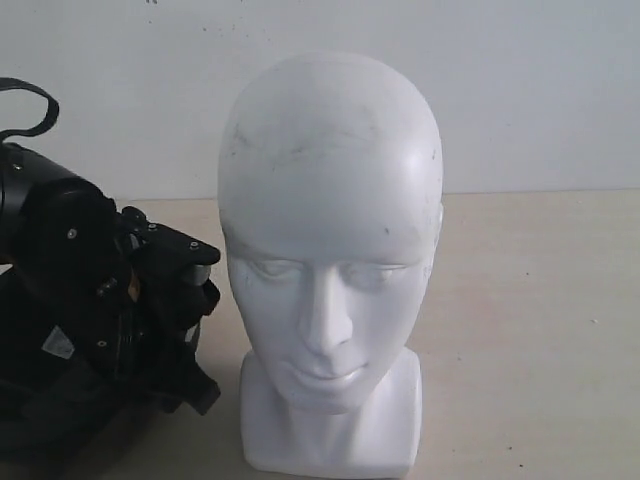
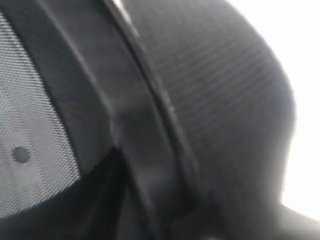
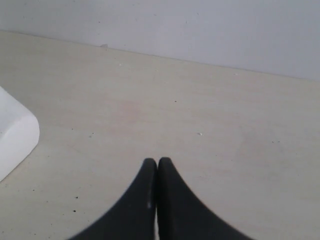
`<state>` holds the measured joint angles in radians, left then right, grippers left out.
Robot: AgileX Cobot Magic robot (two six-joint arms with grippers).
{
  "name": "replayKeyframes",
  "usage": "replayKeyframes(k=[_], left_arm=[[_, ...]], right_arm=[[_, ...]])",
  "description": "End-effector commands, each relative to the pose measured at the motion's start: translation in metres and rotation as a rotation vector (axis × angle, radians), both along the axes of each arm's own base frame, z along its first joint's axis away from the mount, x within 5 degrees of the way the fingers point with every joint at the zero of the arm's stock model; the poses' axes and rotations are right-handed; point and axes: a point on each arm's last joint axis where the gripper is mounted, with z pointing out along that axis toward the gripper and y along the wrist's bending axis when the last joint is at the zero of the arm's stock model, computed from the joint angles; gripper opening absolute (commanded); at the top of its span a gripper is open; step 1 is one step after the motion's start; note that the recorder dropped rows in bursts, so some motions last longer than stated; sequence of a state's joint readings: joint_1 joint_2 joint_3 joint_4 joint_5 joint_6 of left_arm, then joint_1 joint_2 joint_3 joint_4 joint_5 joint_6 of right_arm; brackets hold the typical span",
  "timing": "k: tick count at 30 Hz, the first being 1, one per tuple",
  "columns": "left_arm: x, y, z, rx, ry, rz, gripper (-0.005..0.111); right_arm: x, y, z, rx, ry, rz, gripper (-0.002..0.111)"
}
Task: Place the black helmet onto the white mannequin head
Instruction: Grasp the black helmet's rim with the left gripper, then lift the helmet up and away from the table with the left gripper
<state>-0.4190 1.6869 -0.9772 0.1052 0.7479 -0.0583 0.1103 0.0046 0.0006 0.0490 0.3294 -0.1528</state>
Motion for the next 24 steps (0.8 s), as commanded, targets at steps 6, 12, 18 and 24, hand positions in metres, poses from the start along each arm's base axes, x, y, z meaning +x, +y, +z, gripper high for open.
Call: replayKeyframes(k=[6,12,18,24], left_arm=[[-0.016,0.032,0.109,0.143,-0.246,0.089,0.004],[-0.039,0.042,0.163,0.059,-0.416,0.114,0.004],[-0.063,0.047,0.213,-0.139,-0.786,0.052,0.004],[-0.094,0.044,0.226,-0.398,-1.166,-0.07,0.004]], right_arm=[[0.0,0.0,0.001,-0.008,-0.011,0.003,0.0],[0.0,0.0,0.001,-0.008,-0.011,0.003,0.0],[0.0,0.0,0.001,-0.008,-0.011,0.003,0.0],[0.0,0.0,0.001,-0.008,-0.011,0.003,0.0]])
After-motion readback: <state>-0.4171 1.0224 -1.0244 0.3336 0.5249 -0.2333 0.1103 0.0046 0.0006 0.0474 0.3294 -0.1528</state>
